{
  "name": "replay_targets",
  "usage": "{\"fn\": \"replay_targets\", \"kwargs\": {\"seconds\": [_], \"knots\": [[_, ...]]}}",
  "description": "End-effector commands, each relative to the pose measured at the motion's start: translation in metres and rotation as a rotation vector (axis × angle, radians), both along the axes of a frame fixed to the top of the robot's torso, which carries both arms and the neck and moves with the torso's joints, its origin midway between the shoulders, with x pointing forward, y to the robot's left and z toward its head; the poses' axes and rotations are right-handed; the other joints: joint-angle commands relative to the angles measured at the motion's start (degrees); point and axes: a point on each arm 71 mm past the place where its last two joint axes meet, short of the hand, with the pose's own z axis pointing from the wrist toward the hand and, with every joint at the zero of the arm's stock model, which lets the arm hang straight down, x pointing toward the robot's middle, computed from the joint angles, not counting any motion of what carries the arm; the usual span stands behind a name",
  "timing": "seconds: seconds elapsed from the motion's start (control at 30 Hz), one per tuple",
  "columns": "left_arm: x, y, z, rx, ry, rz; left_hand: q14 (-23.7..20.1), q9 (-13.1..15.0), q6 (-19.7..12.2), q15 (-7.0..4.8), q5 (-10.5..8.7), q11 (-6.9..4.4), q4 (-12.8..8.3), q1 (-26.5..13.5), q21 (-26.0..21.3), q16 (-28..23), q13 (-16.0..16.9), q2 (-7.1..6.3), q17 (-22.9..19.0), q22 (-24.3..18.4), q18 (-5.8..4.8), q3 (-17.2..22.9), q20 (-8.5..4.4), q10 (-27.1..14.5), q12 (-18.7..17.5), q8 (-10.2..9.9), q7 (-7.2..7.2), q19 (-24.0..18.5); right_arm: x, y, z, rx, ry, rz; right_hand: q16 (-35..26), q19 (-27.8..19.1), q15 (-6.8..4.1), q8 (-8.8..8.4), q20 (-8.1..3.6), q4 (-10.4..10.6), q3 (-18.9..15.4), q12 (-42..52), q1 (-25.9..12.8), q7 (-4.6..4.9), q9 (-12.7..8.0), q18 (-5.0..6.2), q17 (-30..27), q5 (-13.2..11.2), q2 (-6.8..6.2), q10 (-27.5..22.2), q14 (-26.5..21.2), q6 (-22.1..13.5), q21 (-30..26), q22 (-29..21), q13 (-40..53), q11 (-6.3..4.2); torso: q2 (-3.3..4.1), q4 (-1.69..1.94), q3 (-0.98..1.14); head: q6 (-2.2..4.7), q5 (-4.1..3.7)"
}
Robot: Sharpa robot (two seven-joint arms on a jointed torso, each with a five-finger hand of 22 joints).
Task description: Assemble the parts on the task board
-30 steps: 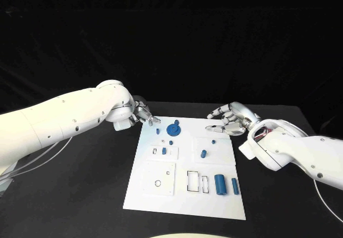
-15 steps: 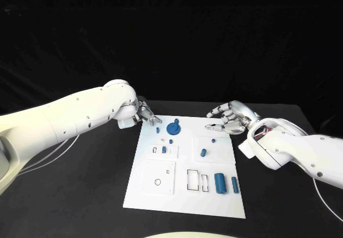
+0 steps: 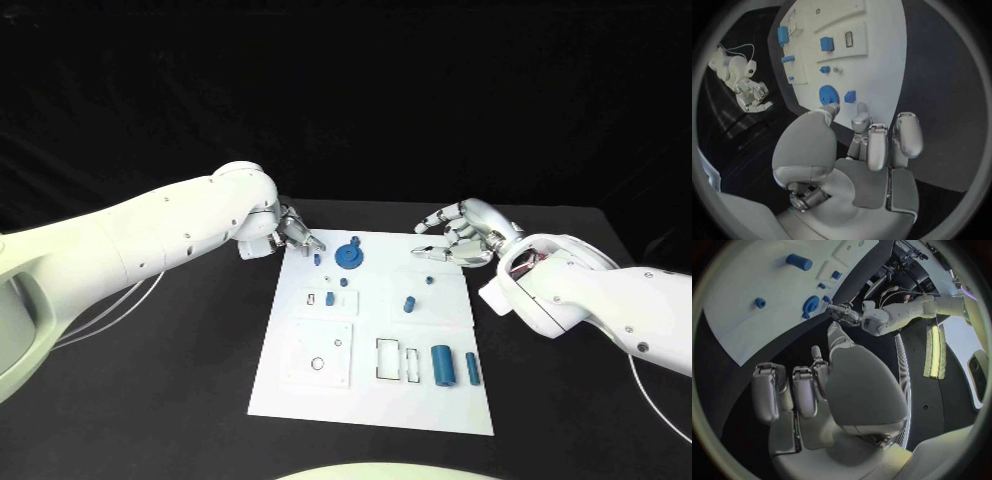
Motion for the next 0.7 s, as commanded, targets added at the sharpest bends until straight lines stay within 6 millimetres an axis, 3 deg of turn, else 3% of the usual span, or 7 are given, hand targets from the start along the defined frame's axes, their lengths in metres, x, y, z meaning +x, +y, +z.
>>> {"fn": "replay_targets", "kwargs": {"seconds": [0.03,0.53,0.7], "knots": [[-0.0007,-0.0035,-0.0028,-0.011,0.022,-0.027,4.2,-0.1,0.0,0.47,-0.18,-0.08,-0.1,-0.3,-0.3,-0.1,-0.1,0.11,10.5,0.0,0.63,-0.3,0.27,-0.3,-0.4,-0.4,-0.08,0.1,-0.0009,0.0019,0.0008,0.003,-0.010,0.014,-0.3,2.4,-0.11,0.20,0.08,-0.1,-0.2,-0.2,-0.5,-0.18,0.0,1.00,10.6,0.0,0.12,-0.4,4.7,-0.2,-0.3,10.7,7.0,0.13,0.00,-0.04,-0.02,-0.02,-0.05],[-0.0006,-0.0054,-0.0085,-0.014,0.041,-0.034,4.3,-0.4,0.2,0.49,-0.12,-0.10,-0.3,0.4,-0.3,0.0,0.1,0.61,10.7,0.1,0.61,-0.2,0.35,-0.3,-0.2,-0.4,-0.11,0.1,-0.0012,0.0033,0.0009,0.004,-0.009,0.018,-0.3,2.4,-0.11,0.20,0.08,-0.1,-0.2,-0.2,-0.5,-0.18,0.0,1.00,10.6,0.0,0.12,-0.4,4.7,-0.2,-0.3,10.7,7.0,0.13,-0.04,0.02,0.02,-0.27,-0.10],[-0.0011,-0.0065,-0.0097,-0.020,0.047,-0.037,4.3,-0.8,0.5,0.48,-0.05,-0.15,-0.3,1.8,-0.3,0.1,0.1,1.31,10.8,0.2,0.60,0.2,0.41,-0.3,0.0,-0.4,-0.16,0.1,-0.0010,0.0037,0.0007,0.003,-0.009,0.019,-0.3,2.4,-0.12,0.27,0.07,-0.1,-0.2,-0.2,-0.5,-0.19,0.0,1.00,10.6,0.0,0.21,-0.4,4.7,-0.2,-0.4,10.7,7.0,0.12,-0.11,-0.01,0.03,-0.19,-0.09]]}}
